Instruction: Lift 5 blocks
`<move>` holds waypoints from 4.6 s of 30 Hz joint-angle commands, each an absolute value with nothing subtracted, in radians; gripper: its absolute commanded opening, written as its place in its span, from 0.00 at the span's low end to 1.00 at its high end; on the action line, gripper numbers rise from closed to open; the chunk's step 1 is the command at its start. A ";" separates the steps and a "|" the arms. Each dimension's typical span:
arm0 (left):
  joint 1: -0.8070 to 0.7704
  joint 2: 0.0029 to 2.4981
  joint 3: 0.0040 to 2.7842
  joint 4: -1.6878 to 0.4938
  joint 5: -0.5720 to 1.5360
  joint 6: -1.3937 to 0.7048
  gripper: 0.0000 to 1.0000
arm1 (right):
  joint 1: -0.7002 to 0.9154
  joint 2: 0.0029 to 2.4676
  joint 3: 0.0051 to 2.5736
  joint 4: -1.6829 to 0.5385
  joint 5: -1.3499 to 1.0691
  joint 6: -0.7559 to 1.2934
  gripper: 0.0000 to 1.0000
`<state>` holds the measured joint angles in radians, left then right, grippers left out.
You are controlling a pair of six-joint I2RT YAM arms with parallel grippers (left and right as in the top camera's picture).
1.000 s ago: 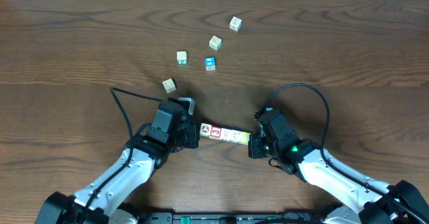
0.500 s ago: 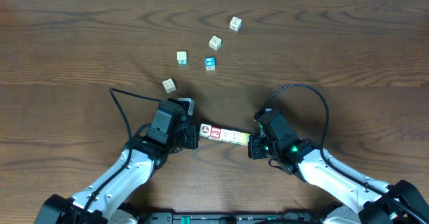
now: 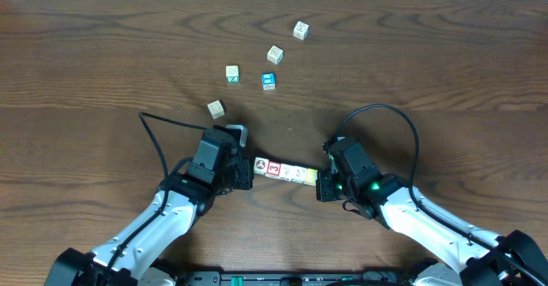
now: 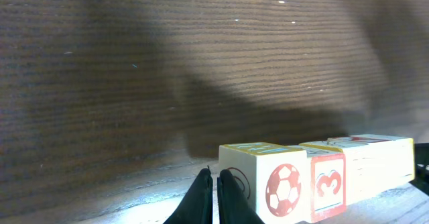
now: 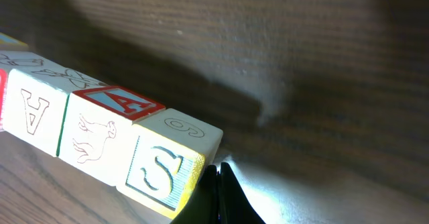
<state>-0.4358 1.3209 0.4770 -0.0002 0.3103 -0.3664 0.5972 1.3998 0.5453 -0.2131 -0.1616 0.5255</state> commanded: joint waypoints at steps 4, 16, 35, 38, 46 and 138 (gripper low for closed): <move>-0.466 1.312 0.485 0.009 0.460 -0.373 0.07 | 0.638 1.395 0.656 -0.200 -0.315 0.476 0.01; -0.466 1.311 0.504 0.008 0.460 -0.373 0.07 | 0.638 1.395 0.660 -0.205 -0.311 0.474 0.01; -0.466 1.311 0.506 0.005 0.460 -0.380 0.07 | 0.638 1.395 0.685 -0.233 -0.266 0.550 0.01; -0.466 1.311 0.506 0.005 0.460 -0.380 0.07 | 0.638 1.395 0.685 -0.240 -0.267 0.550 0.01; -0.466 1.311 0.524 0.005 0.460 -0.379 0.07 | 0.638 1.395 0.686 -0.240 -0.272 0.549 0.01; -0.469 1.219 0.630 -0.071 0.461 -0.391 0.07 | 0.643 1.312 0.805 -0.340 -0.286 0.508 0.01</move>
<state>-0.4320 1.2339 0.5625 -0.0994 0.2546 -0.3710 0.5968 1.3281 0.7521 -0.3782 -0.0433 0.5148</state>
